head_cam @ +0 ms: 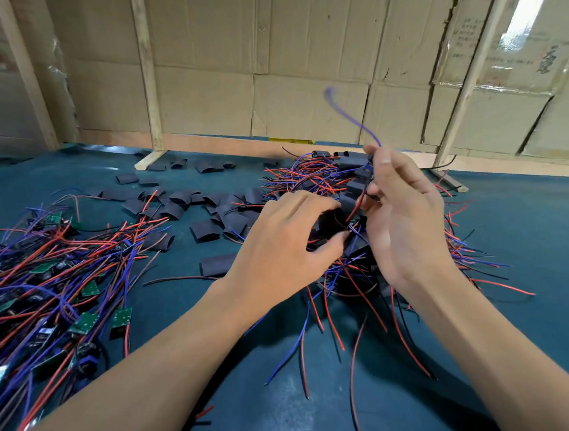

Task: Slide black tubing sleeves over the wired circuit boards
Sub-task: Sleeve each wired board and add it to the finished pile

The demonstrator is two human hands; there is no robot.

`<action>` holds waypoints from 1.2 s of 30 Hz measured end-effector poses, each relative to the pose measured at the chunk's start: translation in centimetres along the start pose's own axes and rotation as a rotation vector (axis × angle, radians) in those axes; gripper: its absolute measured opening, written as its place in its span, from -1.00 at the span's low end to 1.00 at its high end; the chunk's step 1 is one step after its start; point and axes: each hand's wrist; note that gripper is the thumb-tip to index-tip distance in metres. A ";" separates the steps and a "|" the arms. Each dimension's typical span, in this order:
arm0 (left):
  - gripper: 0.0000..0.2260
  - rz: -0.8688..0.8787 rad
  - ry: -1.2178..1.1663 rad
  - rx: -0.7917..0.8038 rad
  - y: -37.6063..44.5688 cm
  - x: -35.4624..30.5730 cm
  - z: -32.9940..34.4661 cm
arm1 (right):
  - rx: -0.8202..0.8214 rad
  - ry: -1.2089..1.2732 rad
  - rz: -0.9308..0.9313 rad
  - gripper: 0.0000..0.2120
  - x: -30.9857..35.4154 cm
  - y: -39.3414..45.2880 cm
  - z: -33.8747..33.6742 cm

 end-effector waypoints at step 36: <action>-0.76 0.144 0.197 0.025 6.8 4.8 -2.3 | 0.246 -1.091 -0.456 -0.59 -1.3 -0.2 -1.9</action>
Point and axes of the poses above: each hand's wrist, its own y-axis towards the middle knuckle, its own z-axis out of the palm, x = y × z, and after that the axes turned 4 degrees about z, right-handed
